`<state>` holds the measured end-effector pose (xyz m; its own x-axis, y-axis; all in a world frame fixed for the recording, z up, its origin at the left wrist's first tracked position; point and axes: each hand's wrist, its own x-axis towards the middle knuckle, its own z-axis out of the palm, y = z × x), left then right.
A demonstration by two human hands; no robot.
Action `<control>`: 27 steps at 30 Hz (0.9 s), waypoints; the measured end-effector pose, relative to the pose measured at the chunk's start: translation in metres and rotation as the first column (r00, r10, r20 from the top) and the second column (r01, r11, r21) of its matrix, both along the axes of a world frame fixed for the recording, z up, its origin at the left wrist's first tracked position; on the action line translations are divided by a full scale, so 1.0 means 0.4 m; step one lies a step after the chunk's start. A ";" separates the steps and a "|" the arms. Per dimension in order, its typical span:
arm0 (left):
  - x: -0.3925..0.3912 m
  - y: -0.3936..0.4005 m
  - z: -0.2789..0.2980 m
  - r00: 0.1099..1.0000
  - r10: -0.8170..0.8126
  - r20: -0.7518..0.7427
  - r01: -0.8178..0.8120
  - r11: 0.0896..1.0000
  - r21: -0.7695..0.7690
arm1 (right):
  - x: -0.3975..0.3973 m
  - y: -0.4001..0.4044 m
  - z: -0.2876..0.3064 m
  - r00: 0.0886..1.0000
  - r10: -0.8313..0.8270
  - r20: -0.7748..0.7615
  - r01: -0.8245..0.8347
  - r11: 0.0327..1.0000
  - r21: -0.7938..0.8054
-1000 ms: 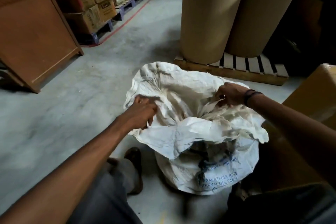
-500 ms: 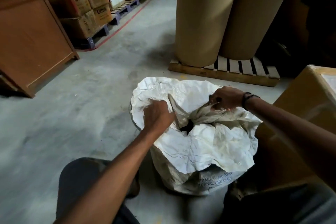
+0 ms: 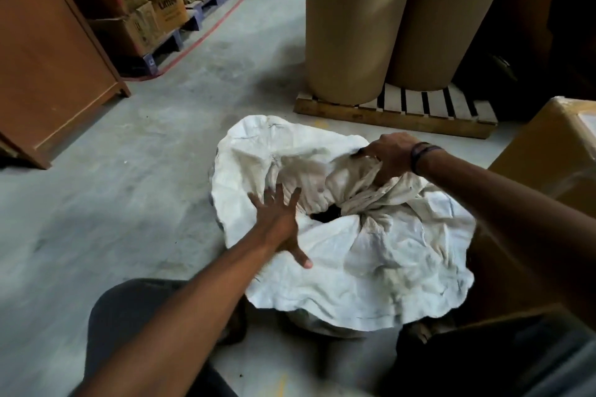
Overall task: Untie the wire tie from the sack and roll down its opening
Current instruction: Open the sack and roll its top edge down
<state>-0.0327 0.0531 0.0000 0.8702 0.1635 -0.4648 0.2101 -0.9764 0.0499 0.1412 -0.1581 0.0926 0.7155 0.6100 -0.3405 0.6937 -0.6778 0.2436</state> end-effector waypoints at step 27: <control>0.084 -0.113 -0.063 0.902 0.098 0.420 0.024 0.960 -0.278 | -0.034 -0.037 -0.272 0.968 0.214 0.128 -0.243 0.924 0.295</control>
<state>0.0009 0.0079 -0.0252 0.9892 0.1214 -0.0818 0.1442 -0.9040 0.4024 0.1275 -0.1730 -0.0162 0.5633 0.8247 -0.0512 0.8233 -0.5549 0.1199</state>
